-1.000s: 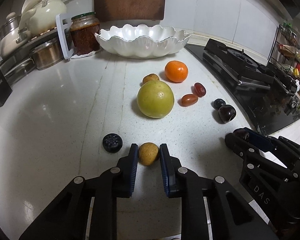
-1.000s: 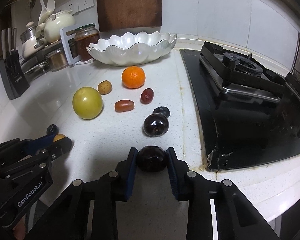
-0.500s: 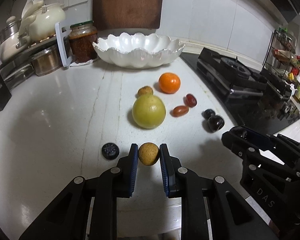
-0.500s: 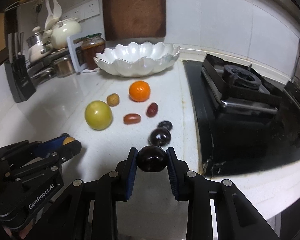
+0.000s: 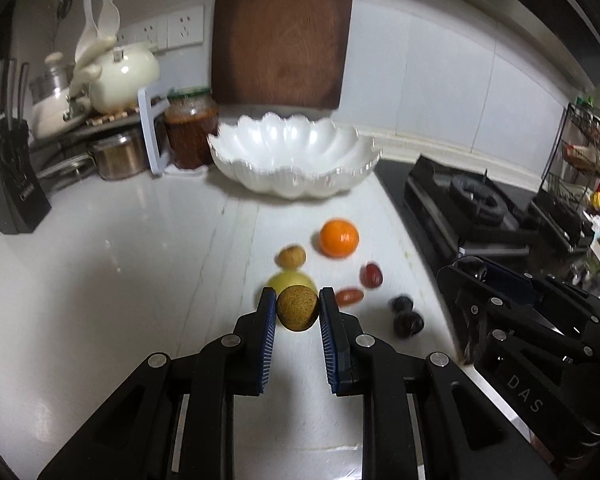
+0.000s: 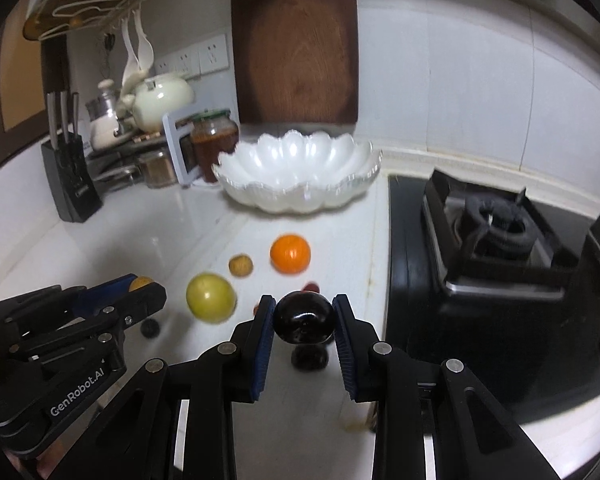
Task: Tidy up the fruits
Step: 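Release the tan fruit into the white bowl while the right tool releases the plum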
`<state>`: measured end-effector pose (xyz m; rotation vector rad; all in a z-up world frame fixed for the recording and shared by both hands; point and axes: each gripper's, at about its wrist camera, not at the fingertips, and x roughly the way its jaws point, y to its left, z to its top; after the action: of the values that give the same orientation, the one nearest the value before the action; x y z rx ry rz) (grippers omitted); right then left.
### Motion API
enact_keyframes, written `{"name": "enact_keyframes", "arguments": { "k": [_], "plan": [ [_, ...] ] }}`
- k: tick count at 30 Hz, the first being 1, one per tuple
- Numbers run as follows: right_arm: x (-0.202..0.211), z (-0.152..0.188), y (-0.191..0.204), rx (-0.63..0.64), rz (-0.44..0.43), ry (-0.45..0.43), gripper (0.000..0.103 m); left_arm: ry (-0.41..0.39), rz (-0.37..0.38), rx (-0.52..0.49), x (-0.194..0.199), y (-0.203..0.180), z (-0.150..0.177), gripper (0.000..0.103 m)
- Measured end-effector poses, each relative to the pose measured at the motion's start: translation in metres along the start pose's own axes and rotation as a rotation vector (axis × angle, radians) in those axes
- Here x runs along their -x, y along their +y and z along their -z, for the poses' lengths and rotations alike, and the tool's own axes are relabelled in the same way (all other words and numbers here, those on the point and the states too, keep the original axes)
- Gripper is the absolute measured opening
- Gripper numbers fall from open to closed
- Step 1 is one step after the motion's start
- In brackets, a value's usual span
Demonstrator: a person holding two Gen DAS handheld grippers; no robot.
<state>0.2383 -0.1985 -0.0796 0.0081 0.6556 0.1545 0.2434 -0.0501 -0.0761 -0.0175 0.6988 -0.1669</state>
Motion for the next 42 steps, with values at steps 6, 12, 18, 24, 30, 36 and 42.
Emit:
{"name": "enact_keyframes", "arguments": {
  "k": [6,12,18,24,30,36,42],
  "plan": [
    [0.001,-0.029,-0.005,0.029,-0.027,-0.041,0.031,-0.038,-0.009,0.013,0.005,-0.002,-0.023,0.022],
    [0.004,-0.056,-0.010,0.061,-0.042,-0.086,0.031,-0.093,-0.023,-0.022,0.011,-0.008,-0.054,0.022],
    [0.001,-0.087,-0.016,0.053,-0.065,-0.111,0.031,-0.150,-0.030,-0.039,0.015,-0.012,-0.085,0.022],
    [-0.007,-0.118,-0.020,0.055,-0.070,-0.127,0.031,-0.167,-0.021,-0.053,0.010,-0.011,-0.115,0.022],
    [-0.028,-0.147,-0.022,0.070,-0.053,-0.109,0.031,-0.150,-0.014,-0.073,-0.013,-0.006,-0.151,0.022],
    [-0.055,-0.174,-0.023,0.081,-0.038,-0.082,0.031,-0.121,0.010,-0.093,-0.042,-0.003,-0.178,0.022],
    [-0.088,-0.198,-0.023,0.086,-0.021,-0.053,0.031,-0.079,0.034,-0.089,-0.081,0.007,-0.202,0.022]
  ]
}}
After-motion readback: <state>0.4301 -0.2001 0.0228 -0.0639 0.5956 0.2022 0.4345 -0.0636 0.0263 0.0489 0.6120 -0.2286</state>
